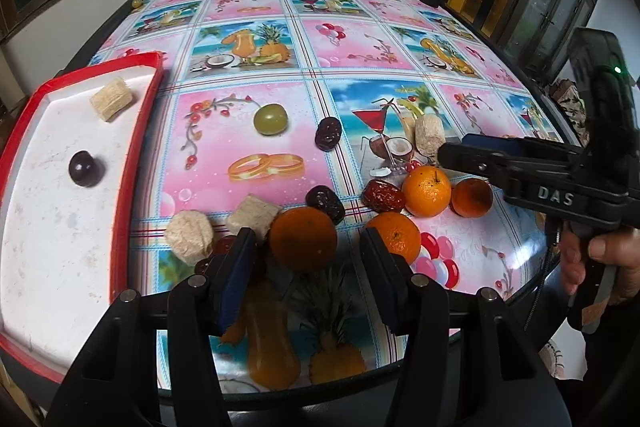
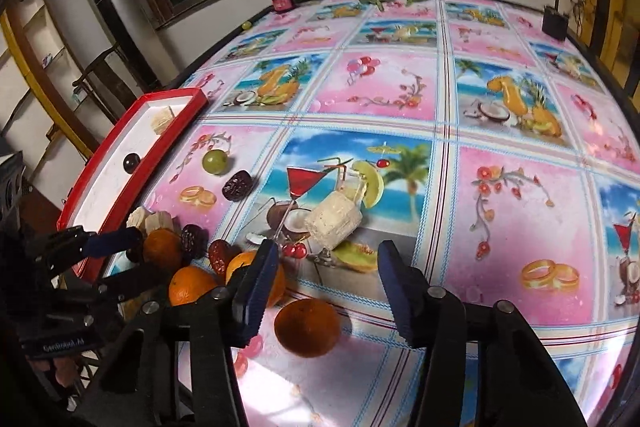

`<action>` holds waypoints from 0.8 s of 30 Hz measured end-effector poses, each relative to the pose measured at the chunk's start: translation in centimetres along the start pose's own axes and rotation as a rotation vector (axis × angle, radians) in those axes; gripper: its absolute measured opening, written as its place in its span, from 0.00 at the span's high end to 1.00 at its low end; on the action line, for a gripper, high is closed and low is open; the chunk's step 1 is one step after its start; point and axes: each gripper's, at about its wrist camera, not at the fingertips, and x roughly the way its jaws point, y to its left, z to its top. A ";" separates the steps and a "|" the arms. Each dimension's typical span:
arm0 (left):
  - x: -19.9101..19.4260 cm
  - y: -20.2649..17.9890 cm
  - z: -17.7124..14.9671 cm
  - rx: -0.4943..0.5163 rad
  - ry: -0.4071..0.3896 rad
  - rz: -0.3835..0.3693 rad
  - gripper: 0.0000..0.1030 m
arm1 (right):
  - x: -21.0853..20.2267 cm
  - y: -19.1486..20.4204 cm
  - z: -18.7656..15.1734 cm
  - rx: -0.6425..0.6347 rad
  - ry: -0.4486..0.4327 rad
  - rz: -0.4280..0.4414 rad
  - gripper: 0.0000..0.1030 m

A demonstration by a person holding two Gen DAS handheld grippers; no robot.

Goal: Organize fruits
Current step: 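Grasp a beige sugarcane cube with the right gripper while the left gripper grasps a tangerine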

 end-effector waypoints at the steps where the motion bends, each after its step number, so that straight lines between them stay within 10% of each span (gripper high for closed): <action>1: 0.1 -0.1 0.0 0.003 -0.001 0.002 0.50 | 0.4 -0.2 0.1 0.015 0.010 0.003 0.52; 24: 1.5 -0.7 0.1 0.012 0.036 0.019 0.65 | 3.1 0.2 1.9 0.033 0.008 -0.023 0.74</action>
